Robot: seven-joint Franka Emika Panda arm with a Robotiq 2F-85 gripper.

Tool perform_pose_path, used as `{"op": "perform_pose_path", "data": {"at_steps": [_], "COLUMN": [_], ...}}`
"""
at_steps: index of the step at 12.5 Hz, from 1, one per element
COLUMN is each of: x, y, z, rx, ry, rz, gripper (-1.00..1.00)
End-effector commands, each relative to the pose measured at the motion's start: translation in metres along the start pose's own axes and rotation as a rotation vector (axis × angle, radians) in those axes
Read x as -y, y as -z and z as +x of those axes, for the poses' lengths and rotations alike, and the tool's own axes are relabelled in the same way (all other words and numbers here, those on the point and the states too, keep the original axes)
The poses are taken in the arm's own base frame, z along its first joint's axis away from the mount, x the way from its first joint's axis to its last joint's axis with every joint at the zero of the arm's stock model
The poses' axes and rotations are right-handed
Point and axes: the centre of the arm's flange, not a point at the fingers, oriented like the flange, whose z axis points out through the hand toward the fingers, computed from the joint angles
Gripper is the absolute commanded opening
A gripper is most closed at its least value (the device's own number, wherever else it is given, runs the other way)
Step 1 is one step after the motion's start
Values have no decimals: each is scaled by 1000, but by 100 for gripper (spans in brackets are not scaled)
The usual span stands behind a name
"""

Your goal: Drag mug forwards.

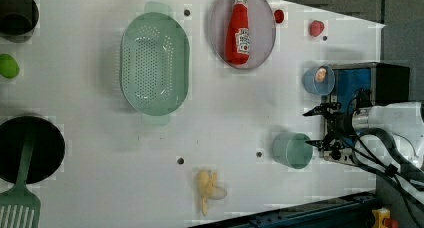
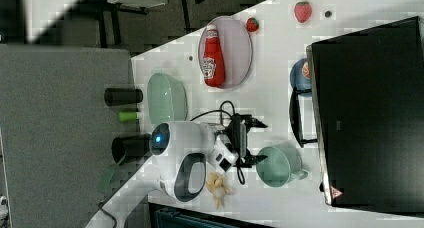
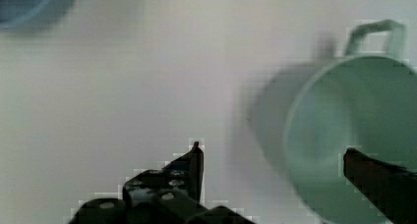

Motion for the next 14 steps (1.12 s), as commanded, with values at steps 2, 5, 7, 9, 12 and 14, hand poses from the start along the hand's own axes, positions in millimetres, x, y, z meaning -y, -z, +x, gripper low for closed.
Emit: {"op": "perform_pose_path", "data": {"at_steps": [2,5,7,9,12,14], "x": [-3,-5,-3,-2,8,14], "y": [-26,-33,-30,-29,-23,-22], "z": [5,6,7,7,7,7], "rx": [-16,-17,-18,-18,-26,-30], "ry": [-34,-35,-35,-35,-33,-29], "rz": [7,-6,5,10,51,63], "gripper": [69,-7,-52,-65,-65,-65]}}
